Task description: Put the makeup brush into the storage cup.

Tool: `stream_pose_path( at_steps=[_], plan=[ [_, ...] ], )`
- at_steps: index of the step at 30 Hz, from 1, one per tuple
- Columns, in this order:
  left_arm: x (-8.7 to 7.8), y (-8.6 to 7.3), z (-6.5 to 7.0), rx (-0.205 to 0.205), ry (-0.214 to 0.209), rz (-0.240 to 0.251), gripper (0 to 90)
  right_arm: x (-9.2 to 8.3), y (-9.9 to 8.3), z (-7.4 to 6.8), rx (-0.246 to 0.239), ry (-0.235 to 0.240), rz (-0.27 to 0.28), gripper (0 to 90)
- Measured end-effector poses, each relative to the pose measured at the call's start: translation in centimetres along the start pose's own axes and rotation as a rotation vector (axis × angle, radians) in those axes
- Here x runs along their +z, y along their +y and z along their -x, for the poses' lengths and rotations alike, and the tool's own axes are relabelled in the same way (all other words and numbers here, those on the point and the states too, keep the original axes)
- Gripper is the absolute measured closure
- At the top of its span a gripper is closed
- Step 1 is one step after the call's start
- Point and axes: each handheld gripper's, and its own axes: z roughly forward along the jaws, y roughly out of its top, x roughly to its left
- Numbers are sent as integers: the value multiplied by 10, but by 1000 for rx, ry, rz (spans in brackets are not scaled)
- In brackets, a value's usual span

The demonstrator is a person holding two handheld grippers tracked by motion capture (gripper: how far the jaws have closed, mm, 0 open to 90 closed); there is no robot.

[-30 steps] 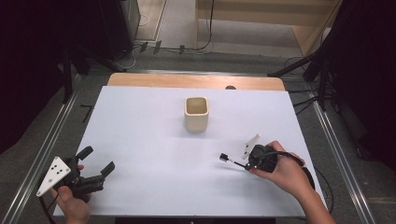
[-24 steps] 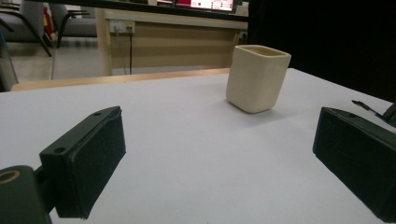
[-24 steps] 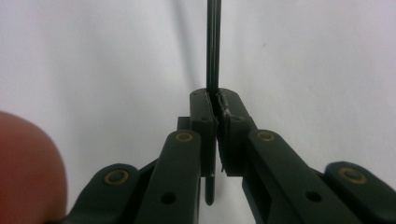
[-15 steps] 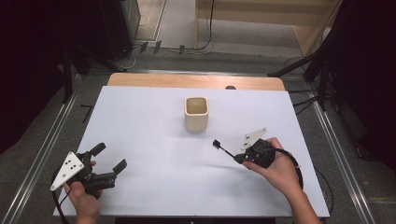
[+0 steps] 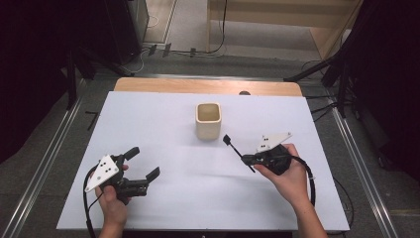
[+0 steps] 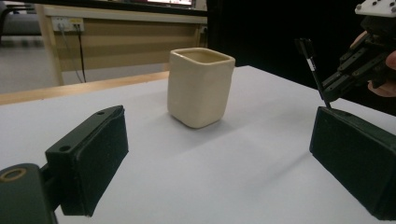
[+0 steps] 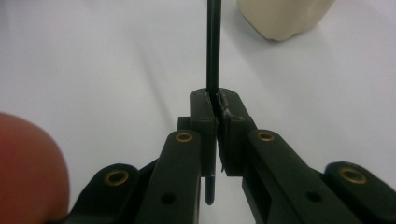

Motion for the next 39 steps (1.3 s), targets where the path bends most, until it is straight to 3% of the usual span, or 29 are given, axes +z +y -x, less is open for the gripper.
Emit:
stream_pose_path(
  at_steps=[3, 8, 12, 16, 20, 21, 24, 29, 32, 39],
  plan=[
    [8, 4, 1, -10, -10, 11, 47, 0, 3, -2, 0, -29, 8, 878],
    [20, 10, 2, -2, -22, 18, 47, 0, 7, -4, 9, -35, 46, 879],
    [27, 15, 0, 6, -27, 24, 49, -2, 9, -5, 35, -26, 121, 878],
    [33, 19, -2, -10, -28, 28, 55, -2, 9, -7, 46, -19, 152, 878],
    [38, 19, 2, -4, -45, 28, 57, -1, 7, -10, 64, -1, 186, 878],
    [40, 18, 3, -3, -55, 24, 56, 0, 7, -13, 90, -7, 221, 878],
    [46, 16, 8, -6, -78, -1, 57, 1, 5, -14, 114, 13, 257, 878],
    [50, 17, 19, 26, -77, -20, 57, 5, 4, -20, 131, 3, 305, 878],
    [51, 19, 22, 13, -86, -24, 61, 6, 5, -25, 157, 13, 364, 877],
    [50, 22, 22, -10, -78, -26, 67, 11, 5, -31, 166, -4, 409, 877]
  ],
)
